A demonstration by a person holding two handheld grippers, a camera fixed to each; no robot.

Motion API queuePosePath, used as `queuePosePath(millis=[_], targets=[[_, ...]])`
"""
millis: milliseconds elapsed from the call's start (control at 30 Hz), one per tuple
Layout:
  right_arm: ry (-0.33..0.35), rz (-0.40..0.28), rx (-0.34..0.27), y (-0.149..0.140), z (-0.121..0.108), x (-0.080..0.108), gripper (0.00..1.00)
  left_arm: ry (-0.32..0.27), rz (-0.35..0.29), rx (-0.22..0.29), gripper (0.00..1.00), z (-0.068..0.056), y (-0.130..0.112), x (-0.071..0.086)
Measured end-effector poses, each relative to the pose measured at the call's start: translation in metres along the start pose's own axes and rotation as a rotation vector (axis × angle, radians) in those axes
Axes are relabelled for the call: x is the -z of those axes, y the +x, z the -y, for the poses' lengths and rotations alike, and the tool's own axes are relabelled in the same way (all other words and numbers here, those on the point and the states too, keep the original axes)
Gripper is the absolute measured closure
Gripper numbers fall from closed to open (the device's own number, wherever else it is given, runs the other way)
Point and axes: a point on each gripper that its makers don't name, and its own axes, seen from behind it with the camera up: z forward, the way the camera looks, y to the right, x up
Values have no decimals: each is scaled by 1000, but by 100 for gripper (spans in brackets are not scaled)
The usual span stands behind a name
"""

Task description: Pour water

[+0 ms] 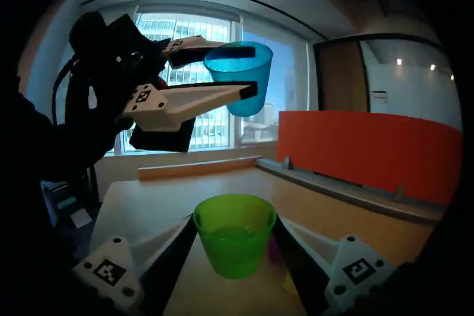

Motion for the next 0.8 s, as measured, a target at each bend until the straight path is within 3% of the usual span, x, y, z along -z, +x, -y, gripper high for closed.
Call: queuePosePath(millis=[500, 800], targets=[[-7, -6, -1, 1, -2, 4, 9, -22, -5, 384, 14, 11, -11, 0], [-6, -7, 2, 2, -2, 3, 9, -47, 4, 585, 14, 11, -22, 0]])
